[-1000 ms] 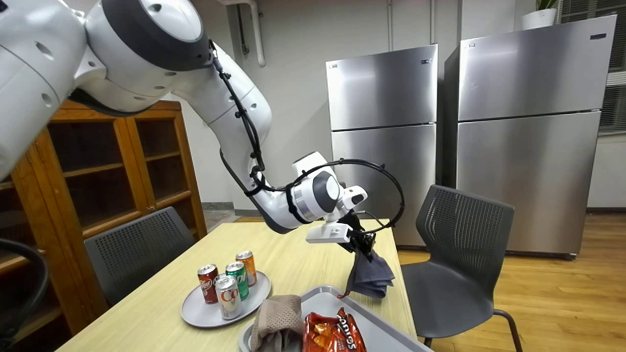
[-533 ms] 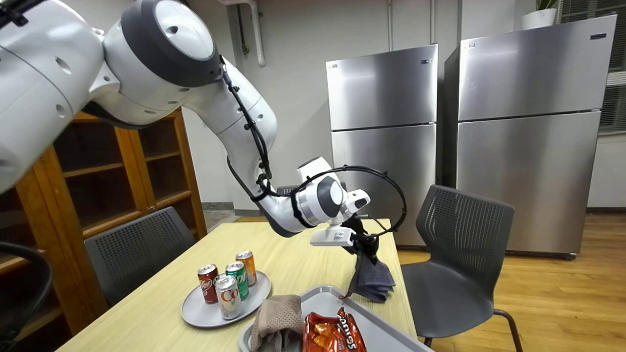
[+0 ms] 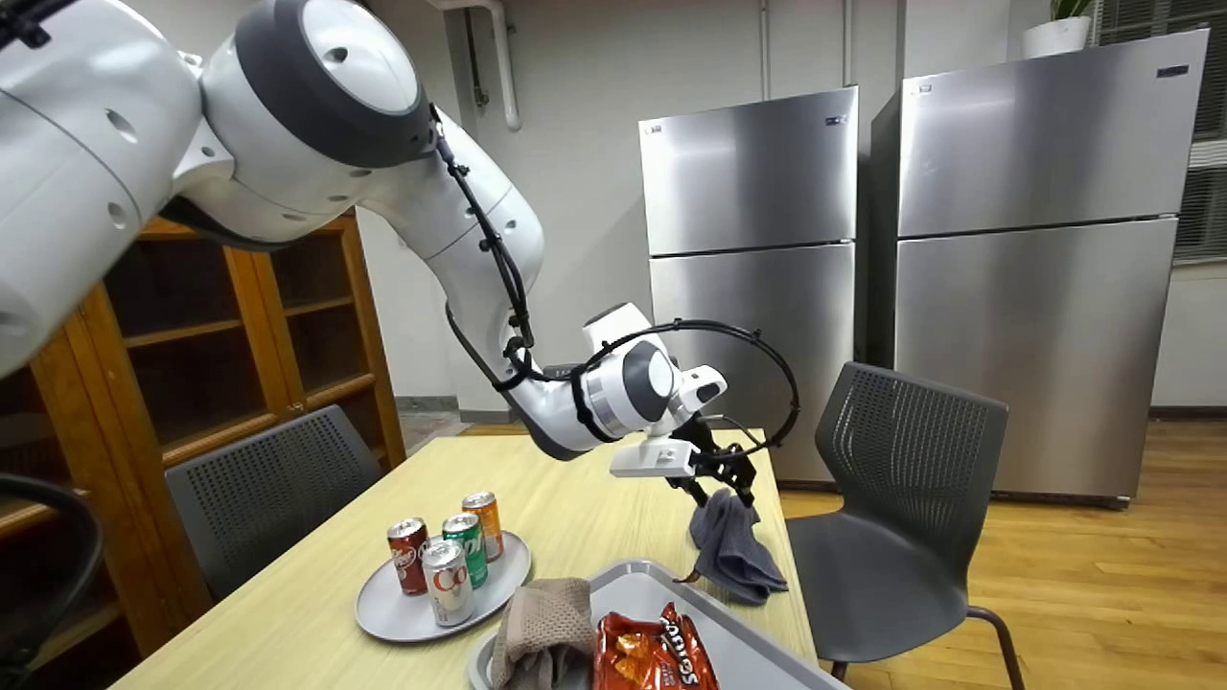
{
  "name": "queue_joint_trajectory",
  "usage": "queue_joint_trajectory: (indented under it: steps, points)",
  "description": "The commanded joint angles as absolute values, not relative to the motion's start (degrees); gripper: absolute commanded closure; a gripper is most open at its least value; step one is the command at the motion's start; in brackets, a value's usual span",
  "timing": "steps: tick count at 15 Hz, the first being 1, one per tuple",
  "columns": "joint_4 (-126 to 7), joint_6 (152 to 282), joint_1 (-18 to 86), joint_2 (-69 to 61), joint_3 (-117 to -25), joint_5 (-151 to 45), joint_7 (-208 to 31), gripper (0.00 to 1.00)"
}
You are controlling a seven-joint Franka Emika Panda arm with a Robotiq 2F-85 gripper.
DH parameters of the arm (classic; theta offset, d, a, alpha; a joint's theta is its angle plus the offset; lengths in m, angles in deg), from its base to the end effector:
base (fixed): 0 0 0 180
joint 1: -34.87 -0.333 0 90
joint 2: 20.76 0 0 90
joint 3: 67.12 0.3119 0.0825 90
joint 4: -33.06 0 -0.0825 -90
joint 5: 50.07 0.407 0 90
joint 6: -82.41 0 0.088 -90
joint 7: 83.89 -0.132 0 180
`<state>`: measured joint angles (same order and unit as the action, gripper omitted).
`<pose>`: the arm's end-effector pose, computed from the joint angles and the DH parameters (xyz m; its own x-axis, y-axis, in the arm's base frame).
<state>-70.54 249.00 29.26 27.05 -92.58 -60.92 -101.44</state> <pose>0.6562 -0.2090 0.1024 0.9166 -0.2114 0.3394 -0.3235 -0.8910 0.3185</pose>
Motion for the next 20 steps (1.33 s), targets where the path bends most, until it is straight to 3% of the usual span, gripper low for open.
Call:
queue_joint_trajectory:
  steps: [1, 9, 20]
  points:
    - [-74.7, 250.3, 28.9, 23.0, -92.5, -61.2, -98.4, 0.00]
    - [-90.2, 252.9, 29.4, 10.1, -90.1, -61.9, -92.0, 0.00]
    - [-107.8, 251.2, 22.8, -3.7, -97.9, -68.1, -97.4, 0.00]
